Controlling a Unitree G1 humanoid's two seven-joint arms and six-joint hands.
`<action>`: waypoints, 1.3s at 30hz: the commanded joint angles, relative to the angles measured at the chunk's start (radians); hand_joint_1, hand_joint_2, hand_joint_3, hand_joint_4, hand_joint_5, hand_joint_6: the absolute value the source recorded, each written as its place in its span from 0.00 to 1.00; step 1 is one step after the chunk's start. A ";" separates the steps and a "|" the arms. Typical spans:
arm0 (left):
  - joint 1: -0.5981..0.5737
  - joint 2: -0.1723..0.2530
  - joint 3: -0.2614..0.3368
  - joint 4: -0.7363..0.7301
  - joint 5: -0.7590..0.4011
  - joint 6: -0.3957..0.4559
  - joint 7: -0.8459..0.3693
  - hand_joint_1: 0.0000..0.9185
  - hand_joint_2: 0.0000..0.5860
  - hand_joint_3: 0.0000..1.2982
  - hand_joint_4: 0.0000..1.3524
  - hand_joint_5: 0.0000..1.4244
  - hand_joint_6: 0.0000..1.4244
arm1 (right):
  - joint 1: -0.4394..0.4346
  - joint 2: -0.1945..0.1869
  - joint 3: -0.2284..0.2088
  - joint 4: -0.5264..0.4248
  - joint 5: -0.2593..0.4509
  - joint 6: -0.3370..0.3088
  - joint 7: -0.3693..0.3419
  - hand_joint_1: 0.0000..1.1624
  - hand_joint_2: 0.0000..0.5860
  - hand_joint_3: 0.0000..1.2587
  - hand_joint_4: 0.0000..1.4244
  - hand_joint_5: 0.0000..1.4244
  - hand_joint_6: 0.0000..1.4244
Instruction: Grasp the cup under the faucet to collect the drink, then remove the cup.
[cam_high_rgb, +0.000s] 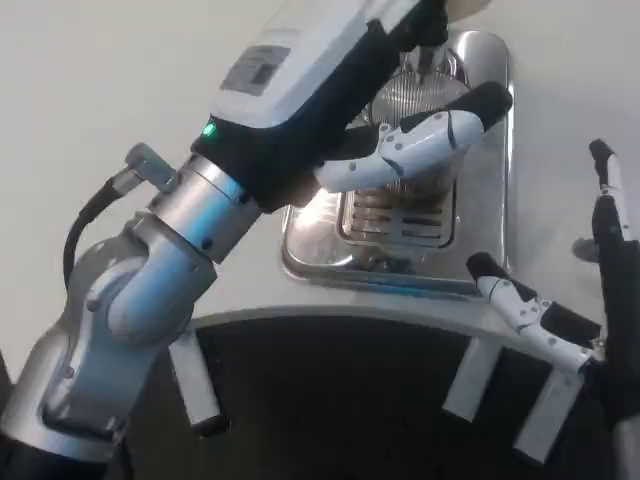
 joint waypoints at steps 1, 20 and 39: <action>0.030 -0.007 0.061 0.006 0.015 -0.014 0.088 0.00 0.49 0.00 0.00 0.00 0.00 | -0.029 0.003 0.005 0.039 0.017 0.014 -0.017 0.98 0.39 0.00 0.00 0.01 0.20; 0.339 0.011 0.191 -0.113 0.129 0.099 0.185 0.00 0.48 0.00 0.00 0.00 0.00 | -0.204 0.021 0.026 0.193 0.079 0.040 -0.064 0.84 0.40 0.00 0.00 0.02 0.18; 0.496 0.042 0.206 -0.074 0.198 0.103 0.246 0.00 0.49 0.00 0.00 0.00 0.00 | -0.353 0.019 0.049 0.328 0.147 0.047 -0.113 0.84 0.39 0.00 0.00 0.02 0.17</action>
